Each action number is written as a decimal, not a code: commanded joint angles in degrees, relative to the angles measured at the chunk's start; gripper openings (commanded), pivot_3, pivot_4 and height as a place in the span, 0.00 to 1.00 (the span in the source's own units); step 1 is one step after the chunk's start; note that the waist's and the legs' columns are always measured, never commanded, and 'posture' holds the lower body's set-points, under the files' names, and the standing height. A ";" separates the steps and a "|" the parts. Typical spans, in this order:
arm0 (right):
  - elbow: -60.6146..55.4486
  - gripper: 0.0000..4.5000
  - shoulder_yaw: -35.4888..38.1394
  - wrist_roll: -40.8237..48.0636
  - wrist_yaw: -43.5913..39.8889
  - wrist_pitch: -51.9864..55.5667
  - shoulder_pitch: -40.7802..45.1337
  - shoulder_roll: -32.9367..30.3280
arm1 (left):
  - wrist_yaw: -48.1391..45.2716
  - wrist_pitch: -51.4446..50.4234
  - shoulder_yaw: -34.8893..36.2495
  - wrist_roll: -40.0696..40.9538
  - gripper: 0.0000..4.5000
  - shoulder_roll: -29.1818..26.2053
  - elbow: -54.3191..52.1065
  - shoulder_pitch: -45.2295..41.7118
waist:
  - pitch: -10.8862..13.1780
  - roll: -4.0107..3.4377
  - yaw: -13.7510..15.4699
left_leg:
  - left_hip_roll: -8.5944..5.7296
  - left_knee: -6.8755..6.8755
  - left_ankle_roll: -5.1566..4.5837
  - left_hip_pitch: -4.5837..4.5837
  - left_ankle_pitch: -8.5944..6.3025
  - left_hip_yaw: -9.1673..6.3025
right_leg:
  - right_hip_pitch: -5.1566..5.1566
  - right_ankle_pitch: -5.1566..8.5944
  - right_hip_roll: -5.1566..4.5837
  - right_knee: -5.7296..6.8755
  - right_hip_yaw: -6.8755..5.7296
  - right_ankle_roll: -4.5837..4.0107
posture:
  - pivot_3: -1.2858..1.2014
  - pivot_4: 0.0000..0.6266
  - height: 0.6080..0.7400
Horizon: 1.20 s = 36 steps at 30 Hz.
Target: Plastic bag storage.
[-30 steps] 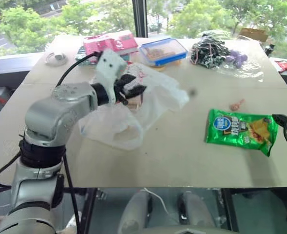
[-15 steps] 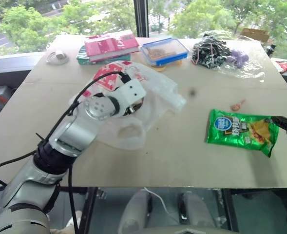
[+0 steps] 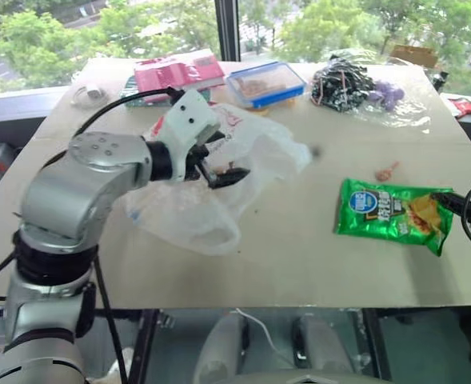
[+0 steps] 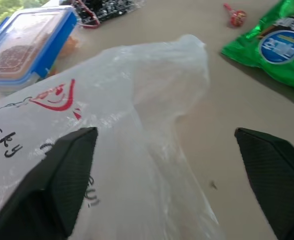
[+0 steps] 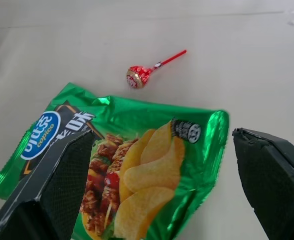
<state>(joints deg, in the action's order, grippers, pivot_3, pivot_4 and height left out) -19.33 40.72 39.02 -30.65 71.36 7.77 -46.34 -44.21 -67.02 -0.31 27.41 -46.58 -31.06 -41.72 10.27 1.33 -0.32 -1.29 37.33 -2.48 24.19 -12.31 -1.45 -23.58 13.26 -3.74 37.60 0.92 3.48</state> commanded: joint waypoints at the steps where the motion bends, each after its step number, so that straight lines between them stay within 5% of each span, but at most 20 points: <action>1: -1.10 1.00 0.22 0.32 0.41 -2.08 -0.16 0.10 | 2.77 -3.51 3.49 0.98 0.99 -2.11 -4.98 1.73 | 0.00 0.00 -0.01 | 0.00 0.01 0.00 0.00 0.00 -0.02 | 0.01 0.00 0.00 -0.01 -0.01 0.00 | 0.52 0.24 1.00; 7: -2.81 1.00 1.29 2.80 -3.48 -6.42 -1.86 0.29 | 9.04 -12.43 -2.20 -1.61 0.99 -9.03 -8.96 0.96 | 0.00 0.01 -0.25 | 0.03 -0.01 0.00 -0.05 0.00 -0.02 | 0.01 0.01 0.07 0.04 0.00 0.01 | 0.52 0.24 1.00; 13: -15.35 1.00 0.64 15.91 -19.39 -12.90 -4.99 -2.29 | 11.73 -21.43 -7.84 0.88 0.99 -5.75 -12.60 -3.98 | 0.03 0.03 -0.12 | 0.05 0.02 0.00 -0.04 0.00 -0.05 | 0.07 0.05 0.07 0.00 -0.01 0.09 | 0.52 0.24 1.00; 22: -18.28 1.00 -10.06 8.53 -25.97 -28.58 -6.70 -4.26 | 18.81 -25.48 -14.11 0.26 0.99 -9.05 -15.32 -1.02 | 0.06 0.09 -0.20 | 0.08 -0.01 0.01 -0.18 -0.01 -0.01 | 0.15 0.12 0.05 0.00 0.04 0.18 | 0.52 0.24 1.00; 32: -15.37 1.00 -17.43 7.49 -27.03 -31.77 -3.63 -6.25 | 26.75 -24.66 -24.10 -3.82 0.99 -15.06 -19.26 1.30 | 0.09 0.13 0.07 | 0.07 -0.01 0.02 -0.20 -0.01 -0.01 | 0.15 0.07 0.03 -0.02 0.05 0.06 | 0.52 0.24 1.00; 36: -15.36 1.00 -17.74 7.06 -26.21 -32.40 -3.91 -5.98 | 18.10 -24.38 -8.33 3.08 0.99 -7.60 -18.88 1.38 | 0.10 0.17 0.91 | 0.07 0.01 0.02 -0.17 -0.01 -0.03 | 0.15 0.06 0.00 -0.02 0.02 0.05 | 0.52 0.24 1.00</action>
<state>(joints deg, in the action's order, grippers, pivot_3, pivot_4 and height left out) -34.11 22.34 46.04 -56.93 40.42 3.80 -52.01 -22.55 -91.93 -16.08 28.24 -54.80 -48.90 -39.19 10.37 1.50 0.59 -1.21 37.35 -2.46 24.03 -12.32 -1.49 -23.44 13.33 -3.74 37.57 0.90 3.52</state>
